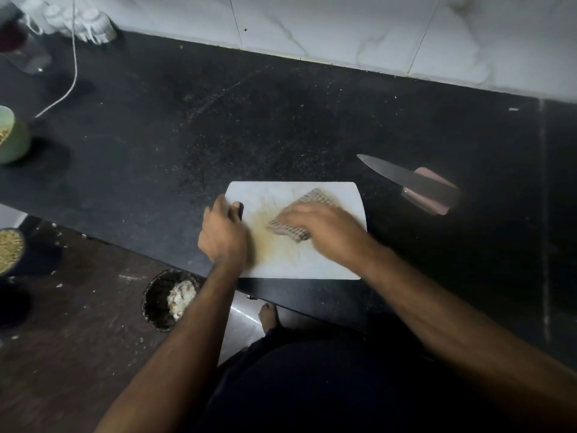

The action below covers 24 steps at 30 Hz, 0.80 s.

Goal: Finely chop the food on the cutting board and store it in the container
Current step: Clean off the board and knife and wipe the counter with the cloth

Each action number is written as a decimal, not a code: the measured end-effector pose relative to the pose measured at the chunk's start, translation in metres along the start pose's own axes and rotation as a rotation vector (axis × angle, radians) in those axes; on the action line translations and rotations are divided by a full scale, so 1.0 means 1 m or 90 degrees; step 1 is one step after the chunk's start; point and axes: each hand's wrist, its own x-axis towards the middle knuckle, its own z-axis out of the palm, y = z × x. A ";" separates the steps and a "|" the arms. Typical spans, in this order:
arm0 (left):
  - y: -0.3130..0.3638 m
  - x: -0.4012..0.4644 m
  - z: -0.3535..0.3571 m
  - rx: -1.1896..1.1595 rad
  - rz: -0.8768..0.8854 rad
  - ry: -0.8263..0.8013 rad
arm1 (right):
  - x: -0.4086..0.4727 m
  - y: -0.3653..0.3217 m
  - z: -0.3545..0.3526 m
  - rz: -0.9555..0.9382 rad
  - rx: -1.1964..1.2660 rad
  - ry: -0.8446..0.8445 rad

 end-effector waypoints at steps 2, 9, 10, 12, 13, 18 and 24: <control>0.003 0.001 0.000 0.016 -0.002 0.005 | 0.008 -0.021 0.022 -0.041 0.005 -0.073; 0.004 0.002 0.001 0.046 0.011 0.016 | -0.028 0.011 0.004 -0.052 0.019 -0.270; 0.004 0.001 0.003 0.049 0.017 0.018 | -0.034 0.020 -0.006 -0.026 0.031 -0.283; 0.005 -0.001 0.004 0.054 0.020 0.023 | -0.040 0.038 -0.025 0.011 0.015 -0.290; 0.005 -0.002 0.005 0.055 0.020 0.024 | -0.042 0.047 -0.032 0.033 -0.014 -0.295; 0.006 -0.002 0.006 0.061 0.007 0.029 | -0.039 0.065 -0.063 0.094 -0.196 -0.307; 0.005 -0.004 0.006 0.053 0.007 0.028 | 0.003 0.031 -0.039 -0.045 -0.137 -0.057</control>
